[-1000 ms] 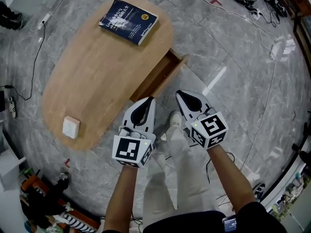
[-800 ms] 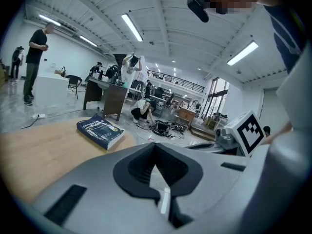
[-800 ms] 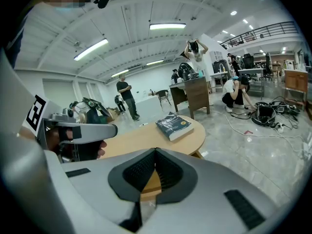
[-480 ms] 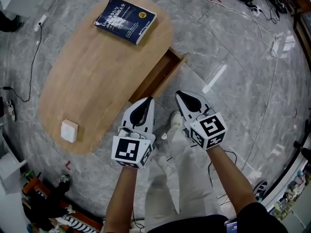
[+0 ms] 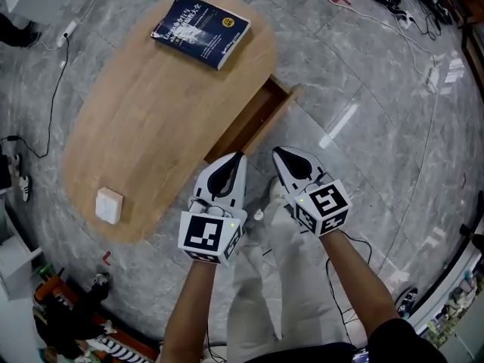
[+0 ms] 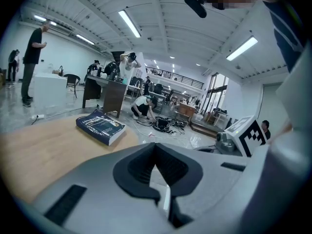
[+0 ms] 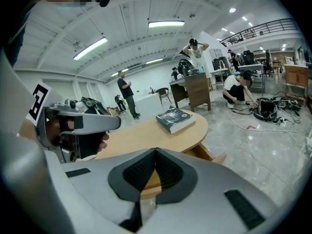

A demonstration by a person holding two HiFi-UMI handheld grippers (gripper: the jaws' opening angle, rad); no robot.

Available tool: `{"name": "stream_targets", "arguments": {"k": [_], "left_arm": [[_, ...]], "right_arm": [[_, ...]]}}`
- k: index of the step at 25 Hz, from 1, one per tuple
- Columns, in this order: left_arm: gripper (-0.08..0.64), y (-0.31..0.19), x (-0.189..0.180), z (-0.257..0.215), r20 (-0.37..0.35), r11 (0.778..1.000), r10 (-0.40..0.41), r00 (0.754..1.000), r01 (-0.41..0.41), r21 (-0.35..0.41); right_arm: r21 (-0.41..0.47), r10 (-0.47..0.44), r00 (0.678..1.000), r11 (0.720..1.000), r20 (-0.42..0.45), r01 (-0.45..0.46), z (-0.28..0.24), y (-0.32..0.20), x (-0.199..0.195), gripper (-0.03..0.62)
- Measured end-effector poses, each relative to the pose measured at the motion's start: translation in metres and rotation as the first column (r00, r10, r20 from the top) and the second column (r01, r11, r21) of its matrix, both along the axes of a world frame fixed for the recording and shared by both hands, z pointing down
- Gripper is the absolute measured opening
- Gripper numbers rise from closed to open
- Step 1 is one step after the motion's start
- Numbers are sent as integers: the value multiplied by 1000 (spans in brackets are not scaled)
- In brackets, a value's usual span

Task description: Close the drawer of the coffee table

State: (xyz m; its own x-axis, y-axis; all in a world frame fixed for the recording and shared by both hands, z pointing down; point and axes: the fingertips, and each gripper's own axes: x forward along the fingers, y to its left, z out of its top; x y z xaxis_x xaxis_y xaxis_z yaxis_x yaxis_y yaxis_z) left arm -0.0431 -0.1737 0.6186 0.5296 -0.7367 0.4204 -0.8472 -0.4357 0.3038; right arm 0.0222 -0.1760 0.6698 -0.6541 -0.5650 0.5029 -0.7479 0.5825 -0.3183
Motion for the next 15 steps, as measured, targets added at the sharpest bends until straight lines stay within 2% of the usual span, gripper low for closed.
{"name": "stream_targets", "arguments": {"k": [15], "left_arm": [[-2, 2, -4, 17, 7, 1000, -3, 1000, 3, -3]], "right_arm": [[-16, -15, 1000, 1000, -17, 15, 28, 6, -5, 12]]}}
